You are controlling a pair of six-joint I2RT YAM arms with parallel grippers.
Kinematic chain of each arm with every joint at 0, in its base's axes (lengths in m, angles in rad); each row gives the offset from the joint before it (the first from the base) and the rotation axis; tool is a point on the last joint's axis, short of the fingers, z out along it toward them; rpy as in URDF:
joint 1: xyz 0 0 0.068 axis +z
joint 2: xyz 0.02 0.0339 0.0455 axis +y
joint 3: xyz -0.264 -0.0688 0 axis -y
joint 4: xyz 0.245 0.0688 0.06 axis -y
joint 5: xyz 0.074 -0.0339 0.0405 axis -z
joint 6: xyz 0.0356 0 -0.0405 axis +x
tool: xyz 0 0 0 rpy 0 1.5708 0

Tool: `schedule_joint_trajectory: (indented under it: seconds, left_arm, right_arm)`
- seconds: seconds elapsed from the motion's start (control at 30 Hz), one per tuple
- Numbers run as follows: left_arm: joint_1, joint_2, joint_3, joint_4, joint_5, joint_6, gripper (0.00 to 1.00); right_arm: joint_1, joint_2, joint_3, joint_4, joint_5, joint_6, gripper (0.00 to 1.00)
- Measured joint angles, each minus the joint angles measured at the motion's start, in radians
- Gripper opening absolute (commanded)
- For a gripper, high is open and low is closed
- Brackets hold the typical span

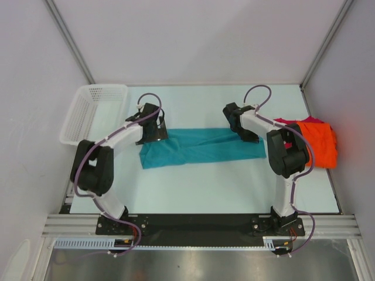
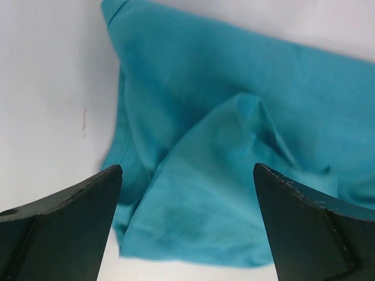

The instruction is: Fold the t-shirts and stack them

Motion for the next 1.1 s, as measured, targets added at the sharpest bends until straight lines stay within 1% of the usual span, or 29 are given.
schedule_joint_trajectory:
  seconds: [0.13, 0.27, 0.4, 0.8, 1.1]
  left_arm:
    - [0.0, 0.133, 0.095, 0.008, 0.011, -0.001, 1.0]
    - [0.001, 0.217, 0.191, 0.019, 0.013, 0.001, 0.99]
    - [0.001, 0.221, 0.2, 0.022, 0.013, 0.002, 0.95]
    - [0.002, 0.222, 0.186, 0.023, 0.013, 0.002, 0.95]
    - [-0.003, 0.162, 0.155, 0.013, 0.007, -0.002, 0.95]
  right_arm:
    - [0.0, 0.0, 0.0, 0.001, 0.0, -0.003, 0.0]
    - [0.0, 0.0, 0.0, 0.001, 0.0, -0.006, 0.0]
    - [0.0, 0.0, 0.0, 0.003, 0.0, -0.007, 0.0]
    - [0.003, 0.0, -0.006, 0.019, -0.001, -0.007, 0.0]
    - [0.01, 0.0, -0.013, 0.024, -0.002, -0.007, 0.0]
